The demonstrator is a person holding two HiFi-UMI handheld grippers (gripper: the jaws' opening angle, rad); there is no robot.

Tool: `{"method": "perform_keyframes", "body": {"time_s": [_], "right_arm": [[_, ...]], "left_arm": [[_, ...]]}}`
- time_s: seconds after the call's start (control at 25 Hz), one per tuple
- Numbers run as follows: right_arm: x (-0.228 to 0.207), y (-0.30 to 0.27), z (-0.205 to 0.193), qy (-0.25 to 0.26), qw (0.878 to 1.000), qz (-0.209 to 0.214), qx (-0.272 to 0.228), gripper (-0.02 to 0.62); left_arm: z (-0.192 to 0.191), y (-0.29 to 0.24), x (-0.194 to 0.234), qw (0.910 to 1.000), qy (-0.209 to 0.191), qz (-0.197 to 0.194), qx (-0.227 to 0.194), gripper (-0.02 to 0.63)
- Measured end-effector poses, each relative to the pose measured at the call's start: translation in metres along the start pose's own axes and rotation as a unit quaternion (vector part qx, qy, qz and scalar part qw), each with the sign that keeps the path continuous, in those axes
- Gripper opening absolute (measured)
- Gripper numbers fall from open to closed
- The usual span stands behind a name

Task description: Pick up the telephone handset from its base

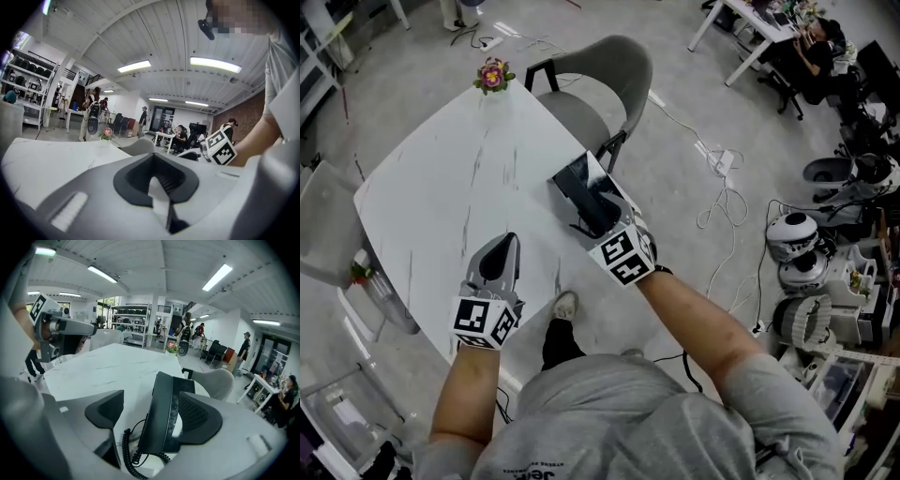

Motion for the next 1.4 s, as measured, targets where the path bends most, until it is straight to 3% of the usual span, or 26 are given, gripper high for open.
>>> {"method": "perform_keyframes", "body": {"time_s": [0.44,0.68,0.76,1.04,1.12,1.24,1.4], "right_arm": [[-0.014,-0.054,-0.017,0.044,0.996,-0.069,0.023,0.35],[-0.013,-0.067,-0.03,0.081,0.992,-0.081,0.042,0.344],[-0.013,-0.067,-0.032,0.075,0.993,-0.076,0.047,0.21],[-0.022,-0.048,-0.02,-0.047,0.998,-0.033,0.022,0.078],[-0.029,-0.039,-0.018,-0.081,0.996,-0.026,0.009,0.075],[-0.041,-0.026,-0.019,-0.15,0.988,-0.013,-0.021,0.074],[-0.06,0.002,-0.008,-0.234,0.969,0.0,-0.082,0.074]], "left_arm": [[-0.029,0.0,0.023,0.9995,0.028,0.003,0.016,0.051],[-0.038,-0.003,0.024,0.9991,0.031,-0.003,0.027,0.051],[-0.039,-0.005,0.022,0.999,0.033,-0.007,0.03,0.051],[-0.041,-0.01,0.007,0.9983,0.036,-0.025,0.038,0.051],[-0.039,-0.012,0.002,0.9982,0.035,-0.03,0.038,0.051],[-0.035,-0.014,-0.007,0.9982,0.033,-0.035,0.037,0.051],[-0.023,-0.019,-0.02,0.9981,0.027,-0.046,0.032,0.051]]}}
Point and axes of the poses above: the fingertips, and each gripper's own axes: y backward along the fingers, x to its left, z out of its top, the point moved 3 cm from there along y, backward along the fingers, and after that the axes turned 3 degrees about -x, right-handed, at the moved point
